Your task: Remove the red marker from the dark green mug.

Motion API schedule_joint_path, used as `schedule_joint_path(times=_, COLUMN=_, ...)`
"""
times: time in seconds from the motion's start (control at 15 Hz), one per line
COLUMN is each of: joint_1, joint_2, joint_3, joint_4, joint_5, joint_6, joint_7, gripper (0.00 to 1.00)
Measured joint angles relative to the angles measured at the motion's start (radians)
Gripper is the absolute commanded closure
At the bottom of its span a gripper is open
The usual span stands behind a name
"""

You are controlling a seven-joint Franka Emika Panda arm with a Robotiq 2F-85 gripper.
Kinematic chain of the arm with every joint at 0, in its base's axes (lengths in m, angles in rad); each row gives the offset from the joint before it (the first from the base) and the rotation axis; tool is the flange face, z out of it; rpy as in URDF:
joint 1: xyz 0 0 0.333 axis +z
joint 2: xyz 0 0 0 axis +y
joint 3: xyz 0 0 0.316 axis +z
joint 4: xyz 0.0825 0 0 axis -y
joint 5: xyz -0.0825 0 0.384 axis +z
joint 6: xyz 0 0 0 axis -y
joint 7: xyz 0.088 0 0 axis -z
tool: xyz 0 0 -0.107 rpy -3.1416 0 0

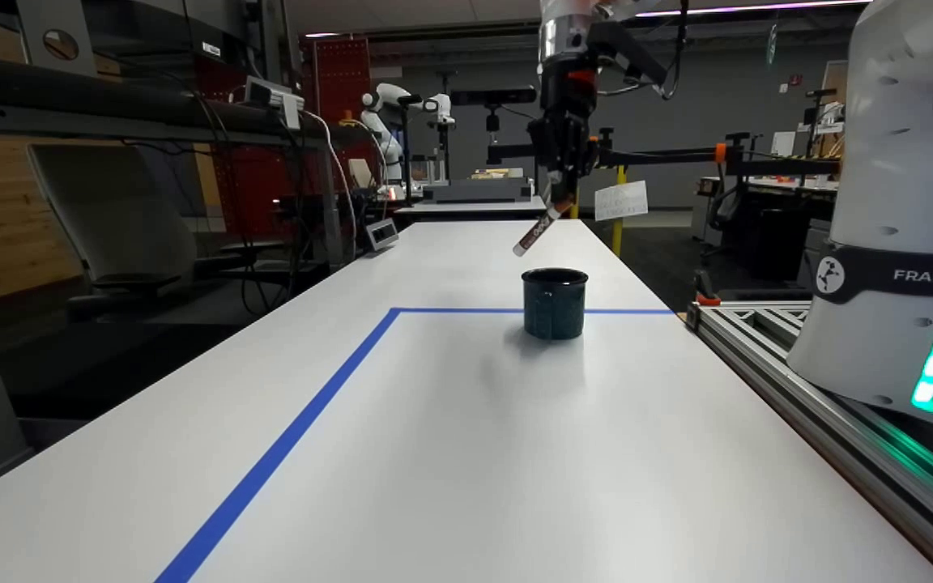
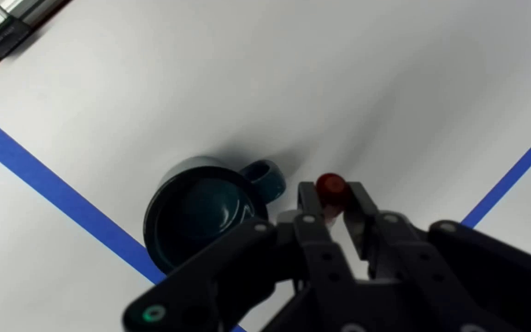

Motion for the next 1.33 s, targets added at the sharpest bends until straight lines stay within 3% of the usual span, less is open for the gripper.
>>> schedule_joint_path(times=0.33, joint_1=0.094, joint_2=-0.020, joint_3=0.135, joint_4=-0.002, joint_5=-0.018, joint_6=0.056, joint_7=0.052, gripper=0.95)
schedule_joint_path(times=0.67, joint_1=0.194, joint_2=0.068, joint_3=0.221, joint_4=-0.008, joint_5=-0.023, joint_6=0.227, joint_7=0.087, gripper=0.95)
schedule_joint_path(times=1.0, joint_1=0.281, joint_2=0.221, joint_3=0.212, joint_4=-0.009, joint_5=0.033, joint_6=0.423, joint_7=0.055, gripper=0.95)
schedule_joint_path(times=1.33, joint_1=0.381, joint_2=0.359, joint_3=0.165, joint_4=-0.010, joint_5=0.324, joint_6=0.539, joint_7=-0.199, gripper=0.95)
